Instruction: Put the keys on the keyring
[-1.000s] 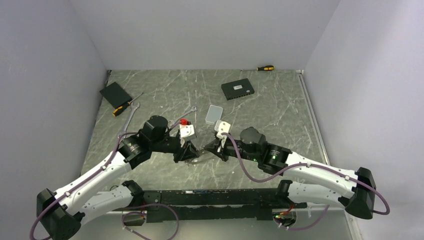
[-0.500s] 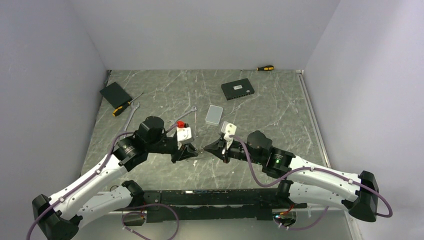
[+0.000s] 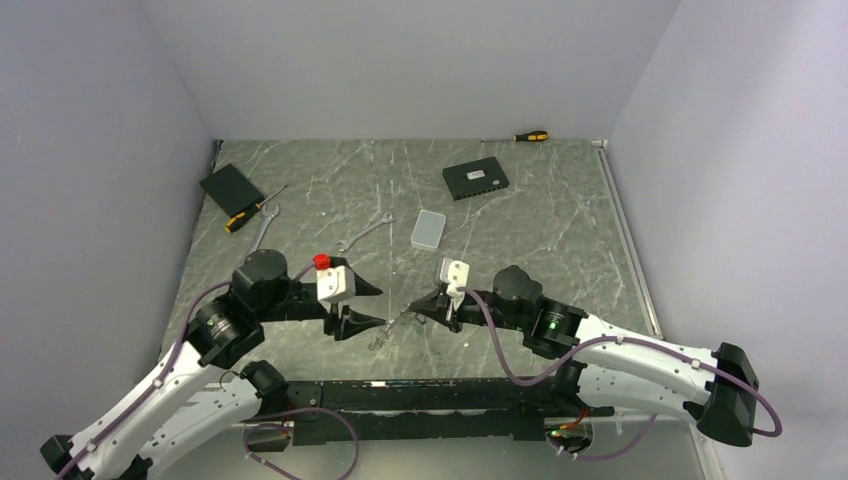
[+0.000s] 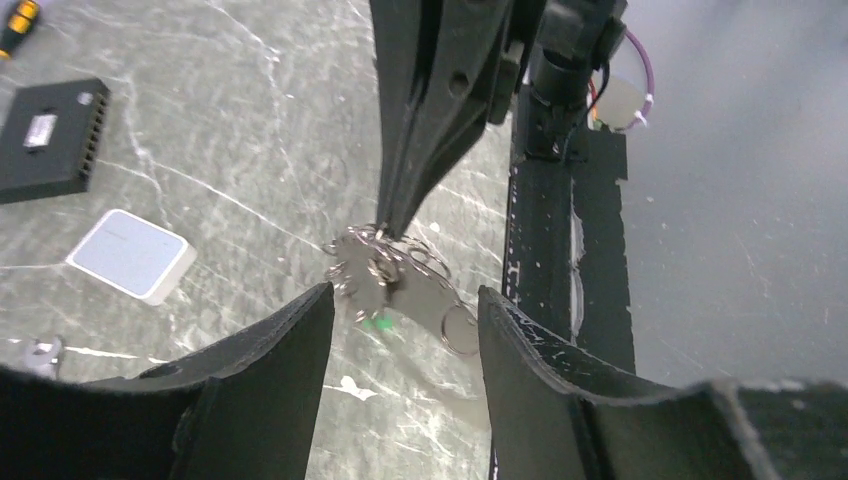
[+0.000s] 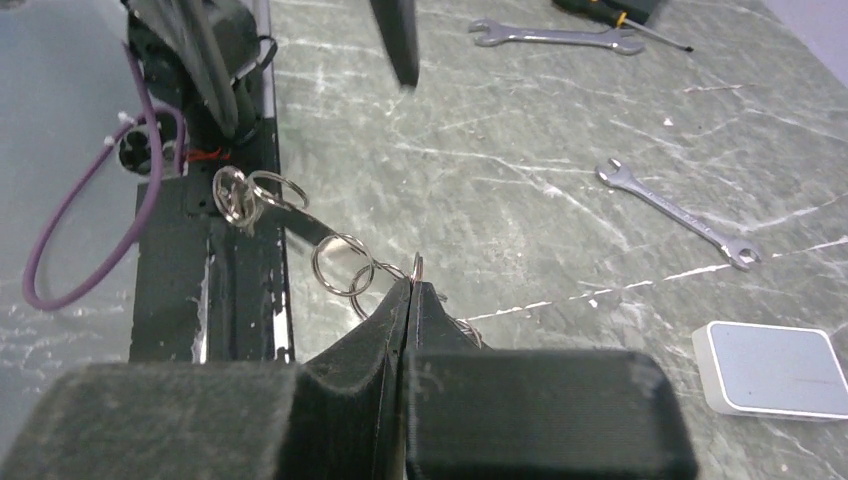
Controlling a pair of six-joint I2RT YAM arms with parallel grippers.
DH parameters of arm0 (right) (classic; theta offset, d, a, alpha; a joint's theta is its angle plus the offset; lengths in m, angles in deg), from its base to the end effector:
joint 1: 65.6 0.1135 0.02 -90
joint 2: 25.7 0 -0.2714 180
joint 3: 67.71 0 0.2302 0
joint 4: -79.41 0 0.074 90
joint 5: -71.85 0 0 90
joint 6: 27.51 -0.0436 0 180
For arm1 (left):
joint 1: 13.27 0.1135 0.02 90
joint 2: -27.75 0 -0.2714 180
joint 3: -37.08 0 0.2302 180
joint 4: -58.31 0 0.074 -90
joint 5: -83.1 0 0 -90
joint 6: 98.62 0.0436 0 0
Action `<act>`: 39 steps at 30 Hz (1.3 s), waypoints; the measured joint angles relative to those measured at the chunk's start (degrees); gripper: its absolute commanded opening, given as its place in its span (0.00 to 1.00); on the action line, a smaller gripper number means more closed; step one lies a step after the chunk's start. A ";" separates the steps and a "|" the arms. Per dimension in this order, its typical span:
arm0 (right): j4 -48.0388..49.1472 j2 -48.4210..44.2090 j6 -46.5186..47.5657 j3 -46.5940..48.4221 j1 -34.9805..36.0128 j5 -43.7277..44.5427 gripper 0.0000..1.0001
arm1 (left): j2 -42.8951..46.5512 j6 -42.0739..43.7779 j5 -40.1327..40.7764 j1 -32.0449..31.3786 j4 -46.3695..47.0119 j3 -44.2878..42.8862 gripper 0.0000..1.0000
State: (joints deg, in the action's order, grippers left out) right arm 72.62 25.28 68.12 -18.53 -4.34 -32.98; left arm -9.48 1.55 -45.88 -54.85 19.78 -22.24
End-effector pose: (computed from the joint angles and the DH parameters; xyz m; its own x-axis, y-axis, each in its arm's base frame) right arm 0.0835 0.1755 0.2998 0.0236 -0.1542 -0.9878 -0.9717 0.2289 -0.0590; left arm 0.0721 -0.1006 0.3337 -0.0376 0.2168 -0.9755 0.9894 0.1451 -0.0059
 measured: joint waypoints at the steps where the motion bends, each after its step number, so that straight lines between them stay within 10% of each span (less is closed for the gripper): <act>1: 0.37 0.00 0.50 -0.52 -0.02 -0.83 0.00 | 0.98 -0.46 0.39 0.07 0.44 0.17 0.60; 39: 30.49 -1.70 8.81 -12.24 -0.11 -23.23 0.00 | -7.39 -0.55 -12.39 0.48 4.04 2.84 0.53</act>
State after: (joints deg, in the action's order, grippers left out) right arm 103.11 23.58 76.93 -30.77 -4.45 -56.21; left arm -16.87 1.01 -58.28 -54.37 23.82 -19.40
